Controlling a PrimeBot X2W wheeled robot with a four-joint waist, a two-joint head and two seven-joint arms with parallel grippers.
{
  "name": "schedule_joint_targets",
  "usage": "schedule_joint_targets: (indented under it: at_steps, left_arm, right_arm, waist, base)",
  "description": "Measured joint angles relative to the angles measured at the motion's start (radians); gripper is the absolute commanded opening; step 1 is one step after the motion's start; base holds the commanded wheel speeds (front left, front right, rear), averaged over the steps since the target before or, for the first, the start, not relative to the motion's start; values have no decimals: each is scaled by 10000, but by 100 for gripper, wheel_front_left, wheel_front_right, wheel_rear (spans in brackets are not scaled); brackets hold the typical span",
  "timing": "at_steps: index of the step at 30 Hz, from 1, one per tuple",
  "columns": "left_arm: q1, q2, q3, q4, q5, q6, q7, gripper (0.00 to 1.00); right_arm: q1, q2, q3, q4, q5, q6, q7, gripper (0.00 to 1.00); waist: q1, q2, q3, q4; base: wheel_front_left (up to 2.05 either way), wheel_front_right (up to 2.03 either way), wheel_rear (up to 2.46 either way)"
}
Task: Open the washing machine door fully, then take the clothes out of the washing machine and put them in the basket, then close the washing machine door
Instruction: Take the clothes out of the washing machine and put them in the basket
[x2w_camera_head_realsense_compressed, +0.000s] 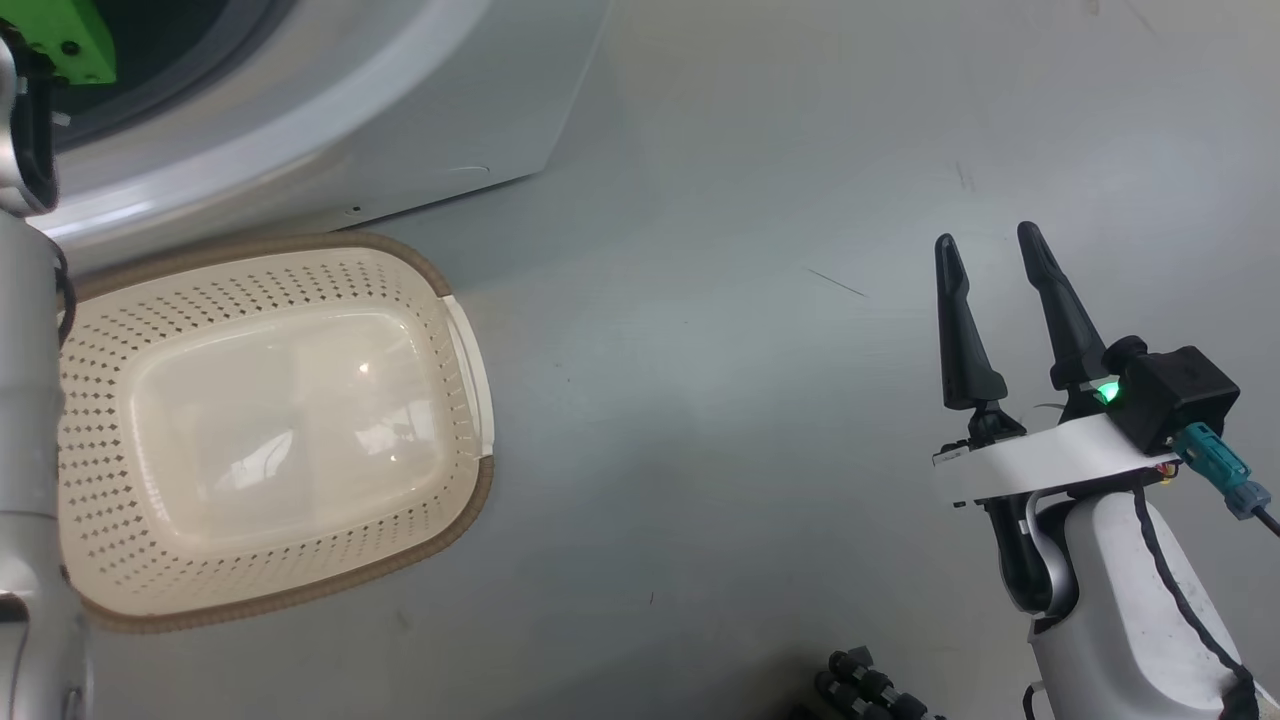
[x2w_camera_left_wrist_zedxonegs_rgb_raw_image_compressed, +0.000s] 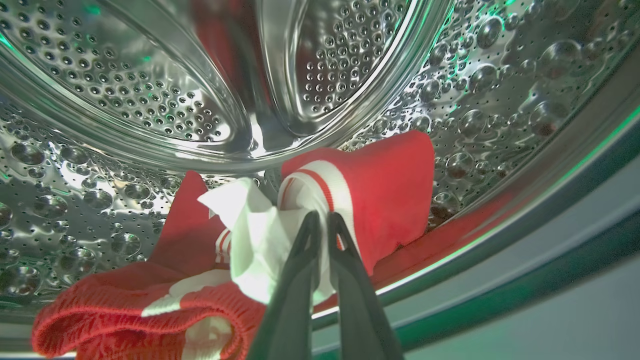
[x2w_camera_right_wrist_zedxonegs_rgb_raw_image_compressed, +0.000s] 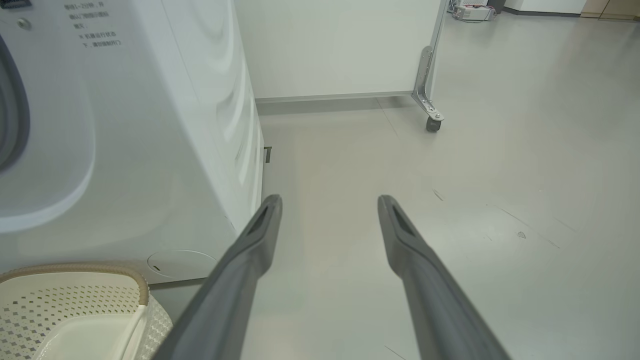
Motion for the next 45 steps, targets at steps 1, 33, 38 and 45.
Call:
schedule_joint_targets:
  at_steps: [1, 33, 38, 45]
  left_arm:
    - [103, -54, 0, -48, -25, 0, -184, 0]
    - [4767, -1496, -472, -2621, 8, 104, -3697, 0]
    - [5683, -1708, -543, -3375, -12, 142, -3697, 0]
    - [6370, -1716, -658, -5106, 8, 224, -3697, 0]
  right_arm:
    - [0, 0, -19, 0, -13, 0, 0, 100]
    - [732, -107, -552, 290, -627, 10, 0, 100]
    - [951, -182, -606, 368, -681, 15, 0, 100]
    - [1398, -234, -692, 385, -756, 15, 0, 100]
  waist:
    - [0, 0, -34, 54]
    - [-1, 0, -2067, 1687]
    - [-1, 0, -2509, 1939]
    - [-1, 0, -3112, 2345]
  base:
    - [0, 0, 0]
    - [0, 0, 0]
    - [0, 0, 0]
    - [0, 0, 0]
